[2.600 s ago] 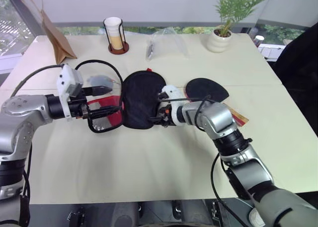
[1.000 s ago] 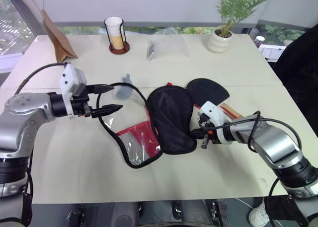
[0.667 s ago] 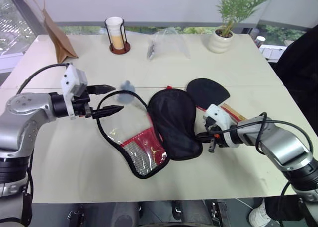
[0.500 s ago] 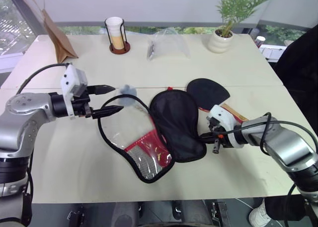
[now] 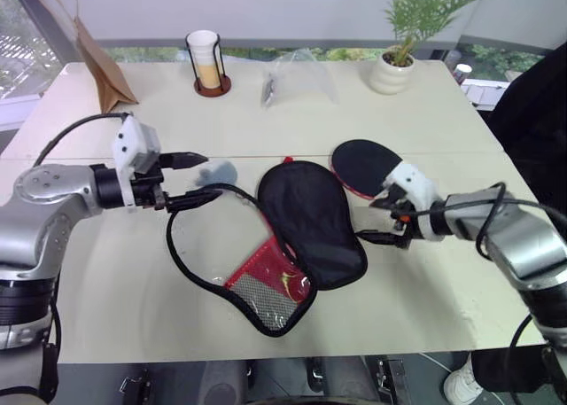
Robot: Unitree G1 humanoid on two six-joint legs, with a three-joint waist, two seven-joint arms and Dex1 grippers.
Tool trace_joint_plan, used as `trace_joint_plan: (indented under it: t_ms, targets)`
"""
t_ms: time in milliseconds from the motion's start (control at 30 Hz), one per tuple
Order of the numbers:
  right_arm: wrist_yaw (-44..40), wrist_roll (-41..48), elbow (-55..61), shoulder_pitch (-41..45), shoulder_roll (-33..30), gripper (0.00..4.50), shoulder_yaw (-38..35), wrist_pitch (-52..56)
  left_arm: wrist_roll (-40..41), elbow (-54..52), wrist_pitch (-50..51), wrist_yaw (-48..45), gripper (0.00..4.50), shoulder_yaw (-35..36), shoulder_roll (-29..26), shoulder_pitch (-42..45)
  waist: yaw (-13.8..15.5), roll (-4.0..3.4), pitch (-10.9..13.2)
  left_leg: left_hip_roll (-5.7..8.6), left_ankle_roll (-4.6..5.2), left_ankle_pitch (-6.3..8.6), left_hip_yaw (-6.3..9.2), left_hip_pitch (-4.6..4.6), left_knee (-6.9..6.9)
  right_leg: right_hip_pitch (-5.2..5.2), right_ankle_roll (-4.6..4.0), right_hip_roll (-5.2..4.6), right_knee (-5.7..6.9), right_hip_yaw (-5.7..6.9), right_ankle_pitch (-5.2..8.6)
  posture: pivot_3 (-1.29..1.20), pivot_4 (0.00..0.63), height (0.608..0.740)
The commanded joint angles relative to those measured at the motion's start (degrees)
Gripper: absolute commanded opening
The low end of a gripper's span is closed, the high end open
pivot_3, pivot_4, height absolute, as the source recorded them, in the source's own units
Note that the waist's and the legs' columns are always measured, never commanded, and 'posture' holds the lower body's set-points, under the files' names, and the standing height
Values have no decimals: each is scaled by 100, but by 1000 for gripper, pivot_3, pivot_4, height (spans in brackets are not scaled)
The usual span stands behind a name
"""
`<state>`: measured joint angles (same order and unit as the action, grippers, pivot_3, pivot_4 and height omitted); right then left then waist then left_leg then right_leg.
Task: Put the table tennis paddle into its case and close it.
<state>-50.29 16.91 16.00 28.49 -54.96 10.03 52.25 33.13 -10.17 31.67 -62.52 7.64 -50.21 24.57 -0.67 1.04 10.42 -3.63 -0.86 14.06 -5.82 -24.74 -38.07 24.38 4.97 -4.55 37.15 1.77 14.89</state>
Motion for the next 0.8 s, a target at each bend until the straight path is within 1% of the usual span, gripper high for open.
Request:
trace_joint_plan:
  t_ms: [33, 200, 367, 700, 733, 800]
  targets:
    - [136, -107, -362, 324, -122, 4348, -453, -2, -12, -61, -143, -37, 3848, 49, 20, 98, 0, 0, 0, 0, 0, 0, 0, 0, 0, 0, 1, 0, 0, -1, 0, 0, 150, 734]
    - [296, -334, -1193, 593, -112, 4348, -545, -124, -34, -39, -162, -54, 3848, 13, 70, 121, 2, 0, 0, 0, 0, 0, -2, 0, 0, 0, 3, 0, 0, -1, -2, 0, 150, 734]
    - [308, -594, -2058, 600, 38, 4348, -377, -385, -59, -15, -178, -71, 3848, -15, 96, 152, -5, 0, 0, 1, 0, 0, -5, 0, 0, 0, 12, 0, 0, -3, -7, 0, 150, 734]
    - [159, -911, -2802, 588, 320, 4348, -131, -781, -85, -77, -156, -58, 3848, 22, 96, 86, -14, 0, 0, 0, 0, -1, -6, 0, 0, 1, 17, 4, 3, -5, -9, 0, 150, 734]
    - [155, -934, -2881, 592, 344, 4116, -128, -814, -85, -86, -154, -54, 3848, 27, 96, 76, -14, 0, 0, 0, 0, -1, -6, 0, 0, 1, 17, 4, 3, -5, -10, 0, 150, 734]
    - [138, -959, -3026, 608, 390, 3448, -142, -828, -89, -96, -154, -49, 3848, 36, 95, 60, -13, 0, 0, 0, 0, -1, -5, 0, -1, 0, 17, 4, 3, -5, -10, 0, 150, 734]
